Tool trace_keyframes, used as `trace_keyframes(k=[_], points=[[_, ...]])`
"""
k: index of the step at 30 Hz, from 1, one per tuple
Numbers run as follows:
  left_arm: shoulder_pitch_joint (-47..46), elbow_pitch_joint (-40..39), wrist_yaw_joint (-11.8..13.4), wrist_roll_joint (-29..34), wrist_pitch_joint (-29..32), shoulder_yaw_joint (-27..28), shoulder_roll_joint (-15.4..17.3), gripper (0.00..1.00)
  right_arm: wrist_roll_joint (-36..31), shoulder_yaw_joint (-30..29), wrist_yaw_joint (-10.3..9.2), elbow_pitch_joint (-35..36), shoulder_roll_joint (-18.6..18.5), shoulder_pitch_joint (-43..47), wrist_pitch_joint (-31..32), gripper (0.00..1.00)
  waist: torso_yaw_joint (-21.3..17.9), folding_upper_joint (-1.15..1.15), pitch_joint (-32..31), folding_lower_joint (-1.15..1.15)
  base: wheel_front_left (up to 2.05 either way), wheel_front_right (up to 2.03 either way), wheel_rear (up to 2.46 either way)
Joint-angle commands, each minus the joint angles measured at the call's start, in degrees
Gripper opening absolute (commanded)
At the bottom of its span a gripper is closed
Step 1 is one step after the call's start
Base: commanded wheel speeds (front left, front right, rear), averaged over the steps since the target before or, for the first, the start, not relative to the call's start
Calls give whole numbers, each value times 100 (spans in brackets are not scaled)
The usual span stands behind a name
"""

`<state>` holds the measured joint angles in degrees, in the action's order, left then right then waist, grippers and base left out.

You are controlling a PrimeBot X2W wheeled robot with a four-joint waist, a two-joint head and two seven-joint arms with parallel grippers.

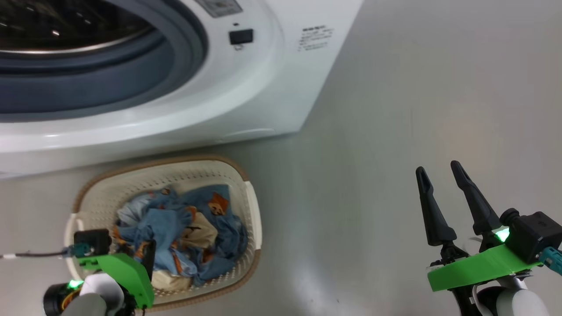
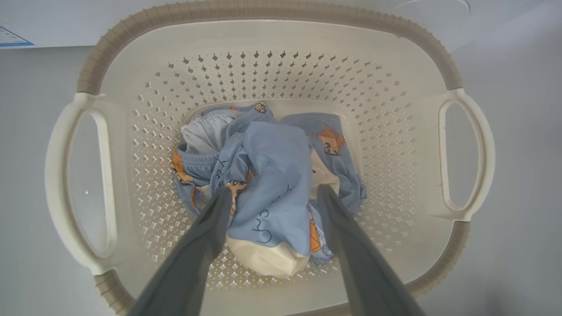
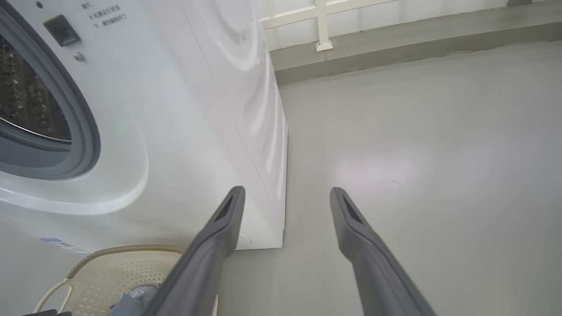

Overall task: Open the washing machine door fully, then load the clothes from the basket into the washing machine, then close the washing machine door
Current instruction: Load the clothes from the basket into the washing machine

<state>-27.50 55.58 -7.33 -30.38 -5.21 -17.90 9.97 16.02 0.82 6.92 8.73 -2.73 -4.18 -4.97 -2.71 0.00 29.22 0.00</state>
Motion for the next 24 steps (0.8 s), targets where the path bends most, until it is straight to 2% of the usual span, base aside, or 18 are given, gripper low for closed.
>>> trace_keyframes(k=[1, 9, 16, 24], points=[[-150, 149, -10, -79, 5, 79, 224, 100, -51, 142, 57, 171, -15, -78, -83, 100, -399, 0, 520, 0, 0, 0, 0], [-705, 587, -14, -514, 485, -378, 381, 100, -2, 199, 57, 195, -15, -190, -241, 100, -569, 0, 1137, 0, 0, 0, 0], [-1068, 849, -14, -728, 642, -630, 513, 100, 49, 283, 57, 144, -15, -326, -382, 100, -699, 0, 1550, 0, 0, 0, 0], [-1535, 1253, -15, -658, 982, -1105, 638, 100, 69, 340, 57, 67, -15, -442, -515, 100, -763, 0, 1890, 0, 0, 0, 0]])
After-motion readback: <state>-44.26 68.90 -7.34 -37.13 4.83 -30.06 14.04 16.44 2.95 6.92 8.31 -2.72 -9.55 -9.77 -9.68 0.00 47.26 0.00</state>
